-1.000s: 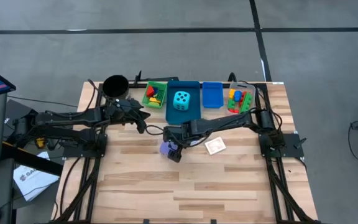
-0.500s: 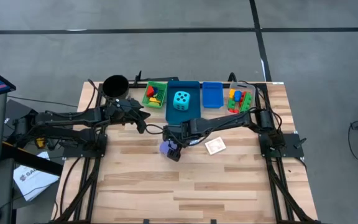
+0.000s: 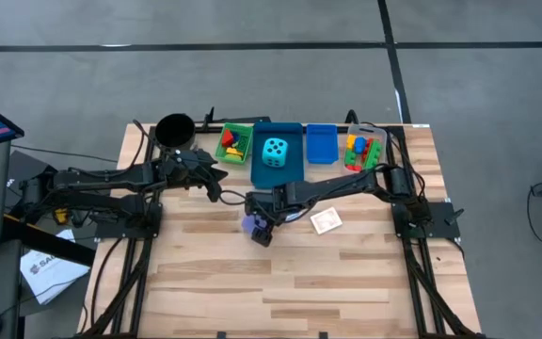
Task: Pick & Place Toys
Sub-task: Put the purple die into the blue bin
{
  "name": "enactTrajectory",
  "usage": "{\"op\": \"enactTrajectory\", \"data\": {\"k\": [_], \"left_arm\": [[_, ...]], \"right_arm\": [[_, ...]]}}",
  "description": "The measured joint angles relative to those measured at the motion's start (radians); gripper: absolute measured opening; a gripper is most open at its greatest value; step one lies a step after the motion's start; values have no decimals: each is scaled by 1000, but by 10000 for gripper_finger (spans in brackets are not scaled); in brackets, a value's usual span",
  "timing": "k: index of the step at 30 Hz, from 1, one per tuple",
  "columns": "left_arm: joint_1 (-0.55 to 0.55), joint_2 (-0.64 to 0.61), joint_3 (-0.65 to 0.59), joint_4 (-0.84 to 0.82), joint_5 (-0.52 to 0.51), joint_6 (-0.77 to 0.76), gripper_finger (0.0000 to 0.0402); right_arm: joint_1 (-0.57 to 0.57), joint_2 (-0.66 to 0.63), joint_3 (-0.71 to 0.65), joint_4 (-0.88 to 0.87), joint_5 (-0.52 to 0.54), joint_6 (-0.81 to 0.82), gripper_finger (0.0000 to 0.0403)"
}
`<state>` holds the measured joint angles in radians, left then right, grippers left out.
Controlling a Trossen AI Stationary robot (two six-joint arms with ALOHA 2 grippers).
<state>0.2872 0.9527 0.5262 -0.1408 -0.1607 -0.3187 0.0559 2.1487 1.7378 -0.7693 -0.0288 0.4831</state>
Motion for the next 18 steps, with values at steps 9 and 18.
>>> {"op": "enactTrajectory", "data": {"k": [9, 18], "left_arm": [[0, 0, 0, -1, -1, 0, 0], [0, 0, 0, -1, -1, 0, 0]], "right_arm": [[0, 0, 0, -1, 2, 15, 335], [0, -4, -2, -3, -23, 9, 328]]}}
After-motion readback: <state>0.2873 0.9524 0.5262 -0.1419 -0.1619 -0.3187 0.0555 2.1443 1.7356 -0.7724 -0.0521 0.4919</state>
